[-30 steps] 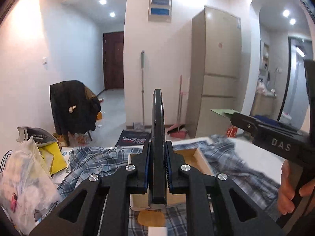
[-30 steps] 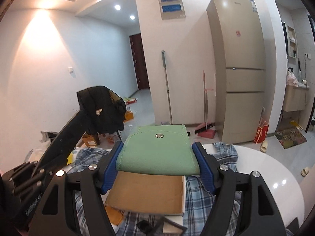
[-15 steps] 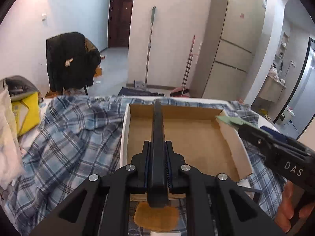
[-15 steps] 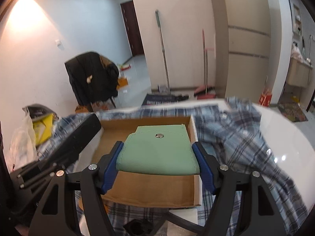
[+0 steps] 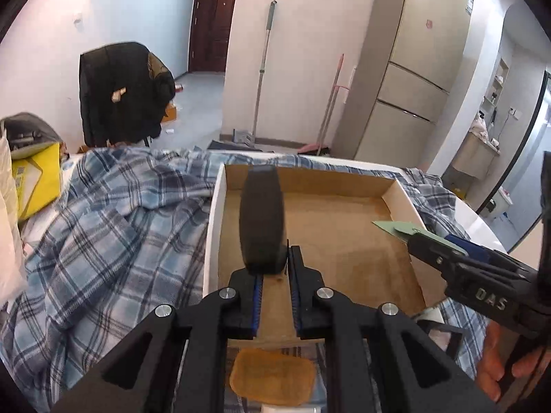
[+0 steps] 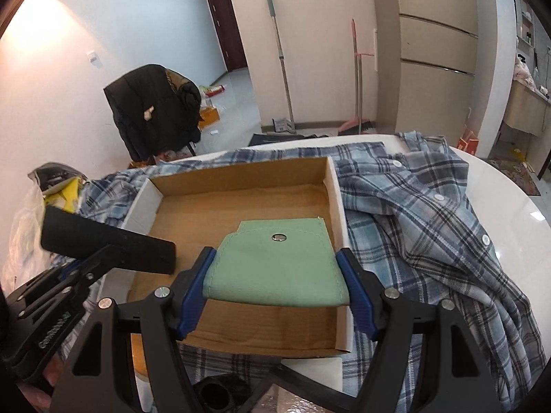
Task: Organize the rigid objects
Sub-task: 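Carry the black remote with the left gripper into the cardboard box, then open the left gripper to drop the remote while the right gripper lowers the cloth into the box, then open the right gripper and withdraw both tools from the box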
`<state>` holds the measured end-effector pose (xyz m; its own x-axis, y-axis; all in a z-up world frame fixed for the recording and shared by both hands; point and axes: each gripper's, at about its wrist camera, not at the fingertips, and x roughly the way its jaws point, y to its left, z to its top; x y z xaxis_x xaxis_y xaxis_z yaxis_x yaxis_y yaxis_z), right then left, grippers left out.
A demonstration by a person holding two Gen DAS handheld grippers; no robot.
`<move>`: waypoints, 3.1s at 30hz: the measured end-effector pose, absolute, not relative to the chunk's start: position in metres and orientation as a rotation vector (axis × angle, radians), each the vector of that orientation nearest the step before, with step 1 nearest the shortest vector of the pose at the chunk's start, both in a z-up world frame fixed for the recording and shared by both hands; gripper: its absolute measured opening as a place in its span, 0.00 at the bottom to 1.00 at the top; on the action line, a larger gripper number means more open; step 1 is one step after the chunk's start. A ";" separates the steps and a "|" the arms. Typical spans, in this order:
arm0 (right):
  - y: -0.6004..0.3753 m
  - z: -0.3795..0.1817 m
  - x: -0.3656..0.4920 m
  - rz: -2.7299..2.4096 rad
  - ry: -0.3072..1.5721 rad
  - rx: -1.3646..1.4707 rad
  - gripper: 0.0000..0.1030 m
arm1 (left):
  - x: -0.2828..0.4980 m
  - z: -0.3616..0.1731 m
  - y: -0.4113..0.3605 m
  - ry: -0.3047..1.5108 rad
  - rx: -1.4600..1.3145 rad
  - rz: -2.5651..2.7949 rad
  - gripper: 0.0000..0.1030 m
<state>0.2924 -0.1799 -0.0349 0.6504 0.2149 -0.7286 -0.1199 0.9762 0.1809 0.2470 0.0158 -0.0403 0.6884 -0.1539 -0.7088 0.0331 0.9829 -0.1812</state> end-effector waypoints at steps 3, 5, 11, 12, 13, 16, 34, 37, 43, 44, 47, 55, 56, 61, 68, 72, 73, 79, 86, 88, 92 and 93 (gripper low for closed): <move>-0.183 -0.036 0.293 0.178 0.843 0.118 0.67 | 0.246 -0.049 0.015 0.894 -0.163 -0.134 0.14; -0.185 -0.035 0.293 0.171 0.839 0.117 0.67 | 0.249 -0.062 0.012 0.974 -0.169 -0.148 0.14; -0.185 -0.034 0.292 0.168 0.831 0.107 0.67 | 0.263 -0.071 0.010 0.977 -0.174 -0.117 0.14; -0.184 -0.035 0.293 0.170 0.833 0.104 0.67 | 0.267 -0.071 0.008 0.983 -0.173 -0.117 0.14; -0.183 -0.035 0.293 0.172 0.836 0.103 0.67 | 0.271 -0.072 0.006 0.990 -0.167 -0.116 0.14; -0.183 -0.040 0.296 0.176 0.849 0.106 0.67 | 0.286 -0.076 -0.002 1.024 -0.139 -0.106 0.14; -0.190 -0.043 0.299 0.189 0.847 0.140 0.67 | 0.292 -0.079 0.005 1.013 -0.166 -0.101 0.15; -0.191 -0.037 0.297 0.191 0.828 0.143 0.67 | 0.277 -0.058 0.017 0.941 -0.202 -0.109 0.16; -0.186 -0.022 0.287 0.212 0.799 0.136 0.67 | 0.232 -0.005 0.027 0.693 -0.139 -0.058 1.00; -0.185 -0.020 0.285 0.218 0.797 0.136 0.67 | 0.215 0.005 0.030 0.582 -0.139 -0.036 1.00; -0.181 -0.017 0.282 0.229 0.796 0.131 0.67 | 0.188 0.019 0.028 0.445 -0.089 -0.017 1.00; -0.171 -0.030 0.282 0.243 0.843 0.098 0.67 | 0.166 0.006 0.035 0.287 -0.048 0.012 1.00; -0.169 -0.034 0.282 0.247 0.854 0.095 0.67 | 0.168 0.002 0.038 0.300 -0.063 0.000 1.00; -0.163 -0.045 0.286 0.247 0.882 0.075 0.67 | 0.169 -0.008 0.043 0.297 -0.057 0.006 1.00; -0.162 -0.056 0.290 0.238 0.906 0.078 0.67 | 0.164 -0.007 0.043 0.289 -0.064 -0.017 1.00; -0.160 -0.056 0.289 0.241 0.908 0.075 0.68 | 0.163 -0.005 0.045 0.290 -0.079 -0.005 1.00; -0.160 -0.056 0.290 0.241 0.905 0.079 0.70 | 0.162 -0.005 0.046 0.284 -0.081 -0.002 1.00; -0.161 -0.035 0.281 0.245 0.807 0.097 0.84 | 0.148 0.015 0.043 0.209 -0.049 0.018 1.00; -0.169 0.031 0.234 0.238 0.560 0.023 1.00 | 0.094 0.065 0.033 0.053 -0.021 -0.016 1.00; -0.175 0.048 0.215 0.219 0.480 0.013 1.00 | 0.075 0.079 0.031 0.009 -0.027 -0.026 1.00; -0.187 0.075 0.176 0.213 0.383 -0.002 1.00 | 0.042 0.102 0.028 -0.043 -0.046 -0.048 1.00; -0.189 0.081 0.165 0.212 0.359 -0.007 1.00 | 0.033 0.108 0.027 -0.052 -0.053 -0.053 1.00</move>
